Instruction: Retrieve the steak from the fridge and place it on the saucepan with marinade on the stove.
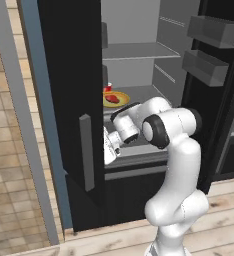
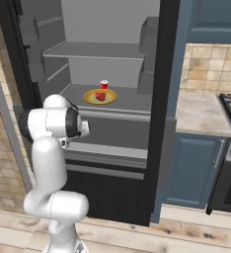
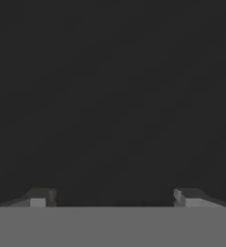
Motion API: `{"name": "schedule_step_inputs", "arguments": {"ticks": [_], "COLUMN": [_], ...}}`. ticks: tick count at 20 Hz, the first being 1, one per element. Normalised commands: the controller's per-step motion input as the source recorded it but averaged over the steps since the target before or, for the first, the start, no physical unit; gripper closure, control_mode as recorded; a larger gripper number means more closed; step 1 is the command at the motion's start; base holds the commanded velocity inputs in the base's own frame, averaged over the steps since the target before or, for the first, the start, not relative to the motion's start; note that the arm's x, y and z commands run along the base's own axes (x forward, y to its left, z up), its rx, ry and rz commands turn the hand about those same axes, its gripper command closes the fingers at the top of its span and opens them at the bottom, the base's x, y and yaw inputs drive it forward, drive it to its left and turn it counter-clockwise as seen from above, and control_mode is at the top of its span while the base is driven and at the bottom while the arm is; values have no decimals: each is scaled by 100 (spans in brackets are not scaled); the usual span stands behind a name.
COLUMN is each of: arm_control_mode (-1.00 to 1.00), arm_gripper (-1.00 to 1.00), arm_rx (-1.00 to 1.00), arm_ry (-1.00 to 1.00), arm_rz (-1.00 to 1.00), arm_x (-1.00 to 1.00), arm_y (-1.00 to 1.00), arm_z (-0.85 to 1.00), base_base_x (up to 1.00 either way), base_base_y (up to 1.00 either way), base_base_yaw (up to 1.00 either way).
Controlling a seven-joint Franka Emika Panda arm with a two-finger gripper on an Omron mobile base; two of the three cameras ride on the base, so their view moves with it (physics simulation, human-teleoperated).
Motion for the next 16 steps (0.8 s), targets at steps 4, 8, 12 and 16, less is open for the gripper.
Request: {"name": "schedule_step_inputs", "arguments": {"ticks": [4, 8, 12, 16], "arm_control_mode": [-100, -100, -100, -100], "arm_gripper": [-100, -100, -100, -100], "arm_rx": [13, 2, 0, -1], "arm_ry": [30, 8, 0, 0], "arm_rz": [2, 0, -4, -4], "arm_x": [-31, -48, -3, 0], "arm_y": [99, 100, 90, 49], "arm_z": [-3, -30, -9, 0], "base_base_x": [0, 0, 0, 0], "base_base_y": [0, 0, 0, 0], "base_base_yaw": [0, 0, 0, 0]}}
